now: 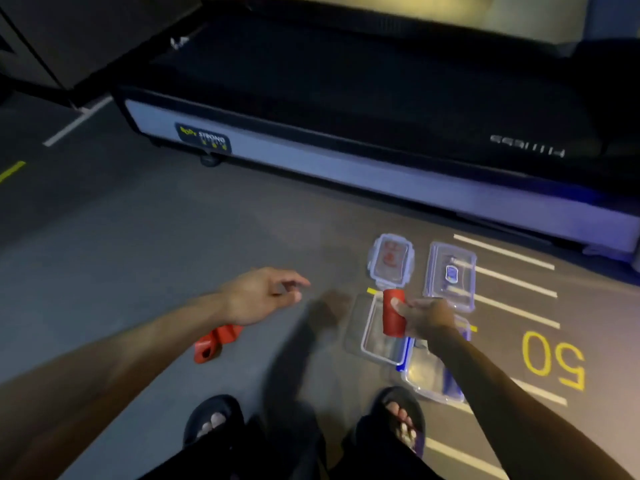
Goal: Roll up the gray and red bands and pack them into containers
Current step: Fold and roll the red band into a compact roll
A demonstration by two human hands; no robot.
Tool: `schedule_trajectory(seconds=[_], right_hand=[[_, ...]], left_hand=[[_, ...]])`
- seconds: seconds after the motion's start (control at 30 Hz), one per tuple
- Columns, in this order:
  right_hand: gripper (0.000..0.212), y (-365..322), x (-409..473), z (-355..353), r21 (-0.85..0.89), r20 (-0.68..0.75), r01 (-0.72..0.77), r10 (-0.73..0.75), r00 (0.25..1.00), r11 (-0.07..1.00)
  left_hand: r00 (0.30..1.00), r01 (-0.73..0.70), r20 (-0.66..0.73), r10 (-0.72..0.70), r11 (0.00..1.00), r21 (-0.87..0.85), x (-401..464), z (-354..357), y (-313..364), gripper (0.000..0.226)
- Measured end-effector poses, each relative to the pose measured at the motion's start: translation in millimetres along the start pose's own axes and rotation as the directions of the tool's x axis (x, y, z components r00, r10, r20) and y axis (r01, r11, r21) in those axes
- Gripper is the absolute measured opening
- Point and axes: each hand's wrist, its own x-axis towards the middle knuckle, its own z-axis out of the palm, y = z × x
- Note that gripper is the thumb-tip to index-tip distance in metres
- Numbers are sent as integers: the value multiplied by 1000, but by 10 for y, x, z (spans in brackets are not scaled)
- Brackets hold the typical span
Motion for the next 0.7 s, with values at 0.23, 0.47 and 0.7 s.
schedule_trajectory(seconds=[0.23,0.47,0.7], right_hand=[[24,701,980,410,-72,-114,-54,45,992,996],[28,884,1402,680,-125,-233,-73,42,971,989],[29,931,1537,852,-183,-268,-77,26,963,980]], left_hand=[[982,181,78,-171,974,-135,502,706,-1011,19],[952,298,129,-278,939,-171,746,1234,-1500,38],[926,375,141,-351,898,-229,842,1324,-1658,32]])
